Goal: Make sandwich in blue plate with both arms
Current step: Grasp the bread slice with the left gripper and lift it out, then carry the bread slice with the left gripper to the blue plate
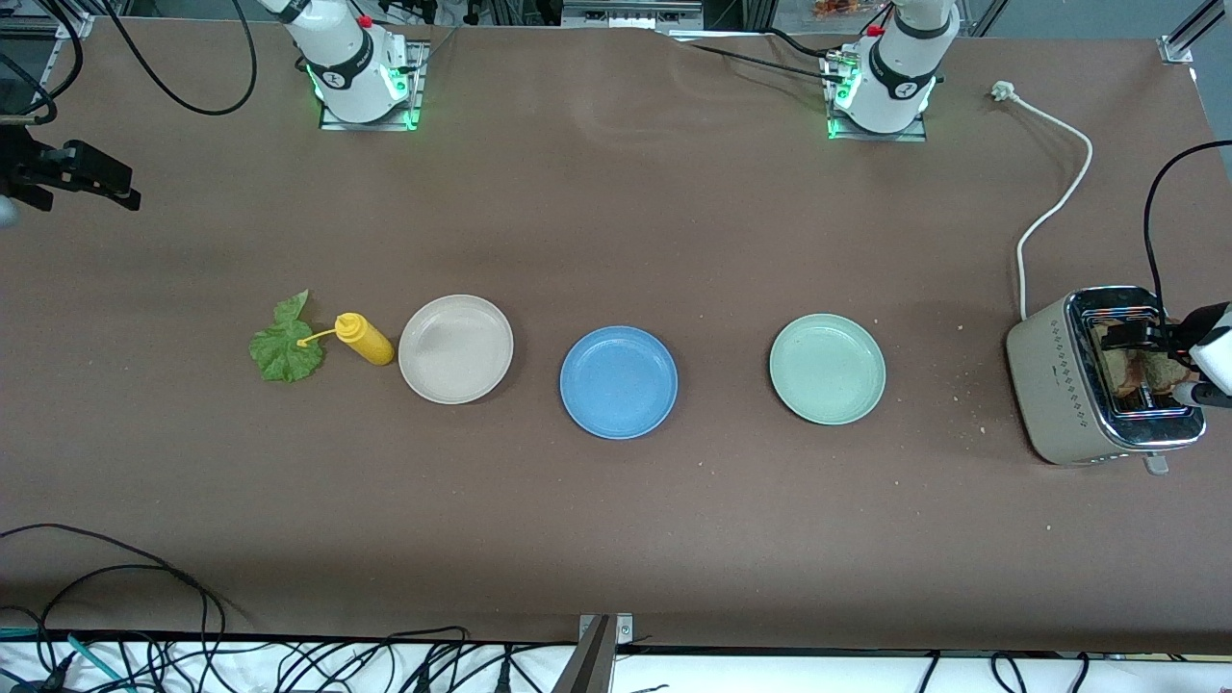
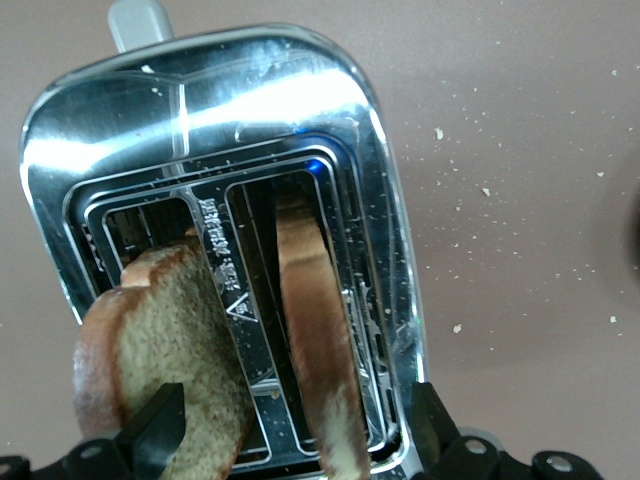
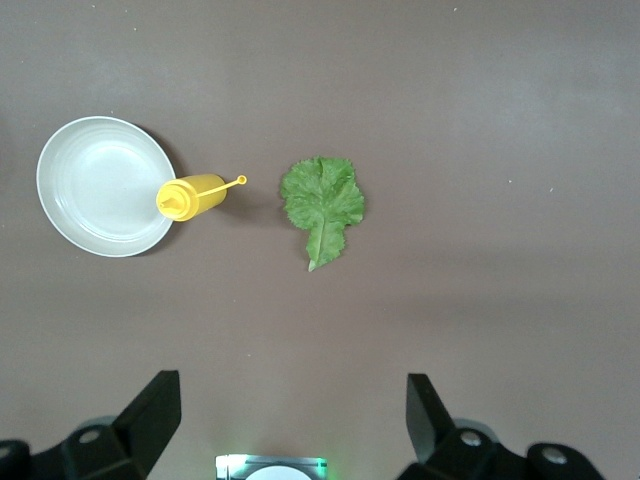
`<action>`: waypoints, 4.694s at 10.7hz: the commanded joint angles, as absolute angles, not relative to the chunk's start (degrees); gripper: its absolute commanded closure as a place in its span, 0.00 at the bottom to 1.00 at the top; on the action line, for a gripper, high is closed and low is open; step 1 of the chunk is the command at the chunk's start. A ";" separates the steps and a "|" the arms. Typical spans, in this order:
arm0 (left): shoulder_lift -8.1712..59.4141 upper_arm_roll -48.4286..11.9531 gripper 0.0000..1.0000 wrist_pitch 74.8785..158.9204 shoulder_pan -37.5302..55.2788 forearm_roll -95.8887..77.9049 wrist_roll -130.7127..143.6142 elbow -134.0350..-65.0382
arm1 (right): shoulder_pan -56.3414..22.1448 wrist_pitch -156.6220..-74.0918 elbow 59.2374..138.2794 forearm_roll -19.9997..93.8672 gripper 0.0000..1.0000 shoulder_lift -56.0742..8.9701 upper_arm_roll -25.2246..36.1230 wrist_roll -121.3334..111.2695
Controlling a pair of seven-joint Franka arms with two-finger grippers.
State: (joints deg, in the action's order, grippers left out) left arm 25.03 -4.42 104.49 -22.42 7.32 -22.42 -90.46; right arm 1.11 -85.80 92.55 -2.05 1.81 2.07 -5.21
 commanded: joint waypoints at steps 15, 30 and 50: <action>16.01 -10.63 1.00 79.49 -22.41 7.73 -24.17 -74.73 | 1.14 -84.81 92.02 -1.49 0.00 2.29 1.93 -4.57; 19.68 -11.25 1.00 75.06 1.22 -9.02 6.06 -74.35 | 1.14 -84.81 92.02 -1.49 0.00 2.20 2.02 -4.57; 40.07 -3.16 1.00 129.02 29.35 -42.54 -2.55 -84.12 | 1.14 -84.29 92.02 -1.49 0.00 2.20 2.11 -4.57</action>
State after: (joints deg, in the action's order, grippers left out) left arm 38.71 -3.95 129.06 28.51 -40.14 0.02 -86.97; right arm 1.13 -85.30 92.52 -2.05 1.89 2.08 -5.11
